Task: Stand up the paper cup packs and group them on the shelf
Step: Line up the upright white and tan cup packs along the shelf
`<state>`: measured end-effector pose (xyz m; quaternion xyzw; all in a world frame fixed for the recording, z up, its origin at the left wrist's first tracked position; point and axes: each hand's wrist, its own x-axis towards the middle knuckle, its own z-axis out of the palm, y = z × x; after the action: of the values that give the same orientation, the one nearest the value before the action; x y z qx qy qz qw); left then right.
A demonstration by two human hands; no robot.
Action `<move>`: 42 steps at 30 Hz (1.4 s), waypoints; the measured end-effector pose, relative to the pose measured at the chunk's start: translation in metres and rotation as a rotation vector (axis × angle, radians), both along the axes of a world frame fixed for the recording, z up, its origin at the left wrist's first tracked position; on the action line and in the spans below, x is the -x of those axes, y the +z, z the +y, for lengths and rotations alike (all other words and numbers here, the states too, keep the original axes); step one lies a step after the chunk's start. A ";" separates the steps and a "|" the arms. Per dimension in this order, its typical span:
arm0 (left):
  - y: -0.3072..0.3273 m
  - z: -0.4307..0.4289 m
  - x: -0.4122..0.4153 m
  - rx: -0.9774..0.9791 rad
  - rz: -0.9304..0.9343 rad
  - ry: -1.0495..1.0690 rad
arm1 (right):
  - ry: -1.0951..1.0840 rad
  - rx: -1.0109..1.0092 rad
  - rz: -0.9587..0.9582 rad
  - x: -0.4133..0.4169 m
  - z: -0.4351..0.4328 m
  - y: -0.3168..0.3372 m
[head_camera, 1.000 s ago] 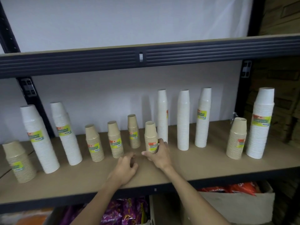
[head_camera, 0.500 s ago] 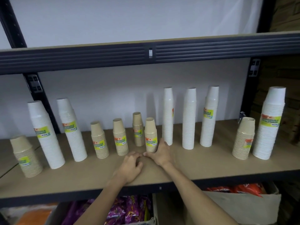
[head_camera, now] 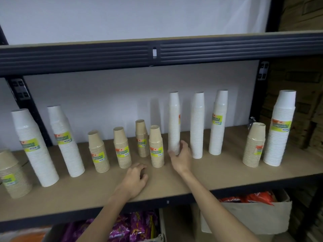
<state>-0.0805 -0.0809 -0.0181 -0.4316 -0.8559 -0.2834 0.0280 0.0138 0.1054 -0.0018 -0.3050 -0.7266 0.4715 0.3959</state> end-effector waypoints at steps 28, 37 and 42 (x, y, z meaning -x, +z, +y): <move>0.000 0.000 0.004 -0.033 0.050 -0.037 | 0.066 -0.115 -0.313 0.027 0.033 0.006; 0.011 -0.005 -0.011 -0.004 0.056 -0.005 | 0.114 -0.132 -0.347 0.015 0.028 0.011; 0.019 -0.007 -0.036 0.032 0.269 -0.112 | 0.172 -0.109 -0.321 -0.009 0.022 0.011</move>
<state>-0.0445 -0.0883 0.0005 -0.5130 -0.8235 -0.2107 0.1197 0.0228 0.1279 0.0096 -0.2912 -0.8282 0.4090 0.2488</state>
